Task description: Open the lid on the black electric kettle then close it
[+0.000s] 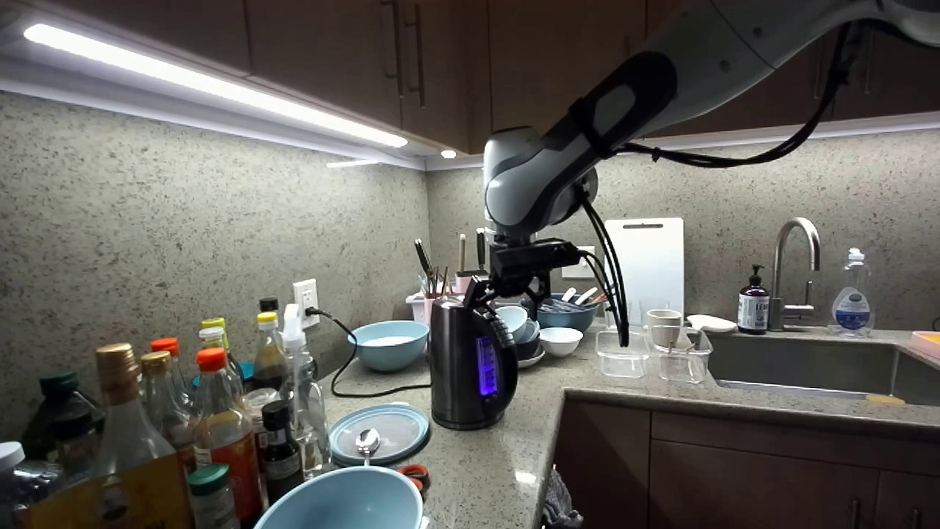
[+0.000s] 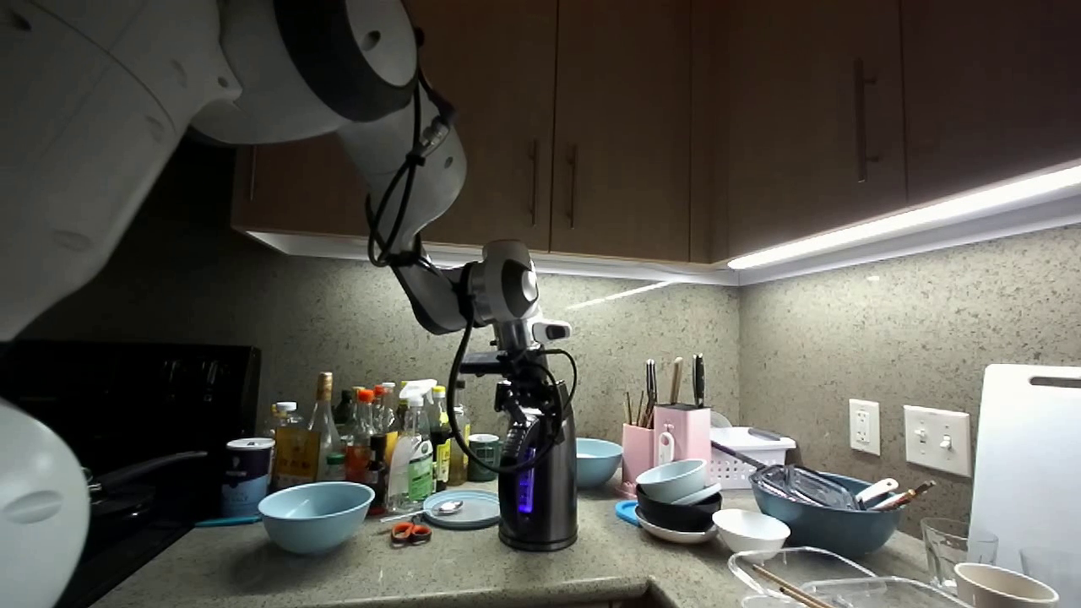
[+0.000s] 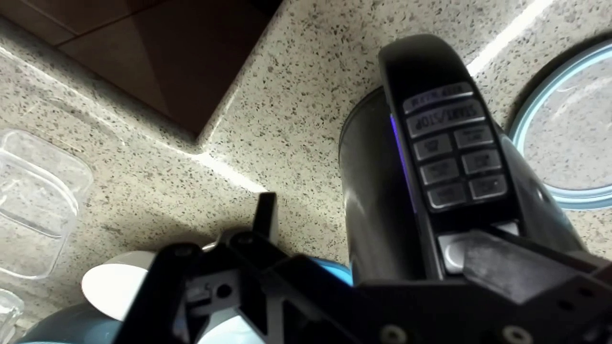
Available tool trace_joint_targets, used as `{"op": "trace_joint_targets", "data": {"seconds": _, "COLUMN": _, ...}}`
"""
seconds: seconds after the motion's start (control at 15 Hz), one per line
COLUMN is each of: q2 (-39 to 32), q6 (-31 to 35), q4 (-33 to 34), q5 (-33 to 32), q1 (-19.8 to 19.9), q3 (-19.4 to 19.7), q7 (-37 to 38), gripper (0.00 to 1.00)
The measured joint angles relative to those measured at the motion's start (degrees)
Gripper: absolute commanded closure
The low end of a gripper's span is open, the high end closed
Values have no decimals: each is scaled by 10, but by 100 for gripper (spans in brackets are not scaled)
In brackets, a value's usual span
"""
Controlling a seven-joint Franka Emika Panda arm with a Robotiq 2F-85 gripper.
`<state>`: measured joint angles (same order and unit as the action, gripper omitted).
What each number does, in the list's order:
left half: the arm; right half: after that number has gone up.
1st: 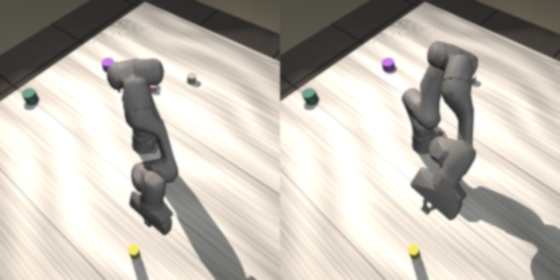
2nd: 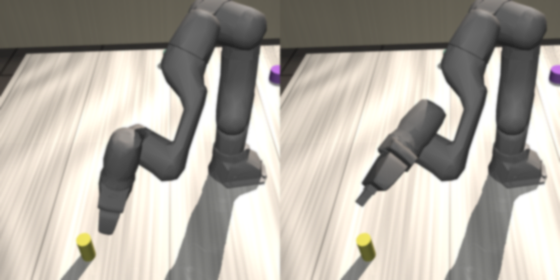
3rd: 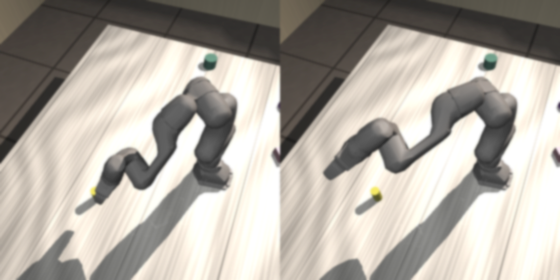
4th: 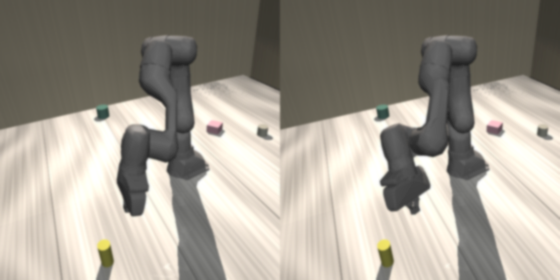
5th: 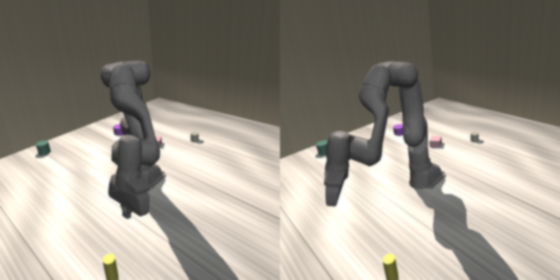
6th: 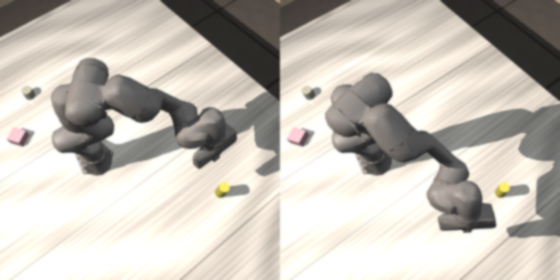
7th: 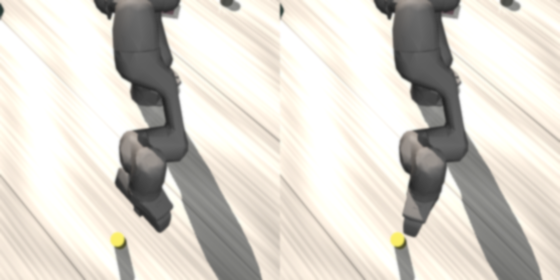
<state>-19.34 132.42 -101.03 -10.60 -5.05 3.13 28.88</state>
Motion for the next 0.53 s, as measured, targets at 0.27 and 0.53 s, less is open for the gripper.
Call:
{"op": "trace_joint_targets", "data": {"seconds": 0.27, "q2": -6, "q6": -15, "q4": 11, "q5": 7, "q1": 1, "q3": 1, "q7": 0, "gripper": 0}}
{"op": "trace_joint_targets", "data": {"seconds": 0.53, "q2": -20, "q6": -44, "q4": 36, "q5": 7, "q1": 0, "q3": 1, "q7": 0, "gripper": 0}}
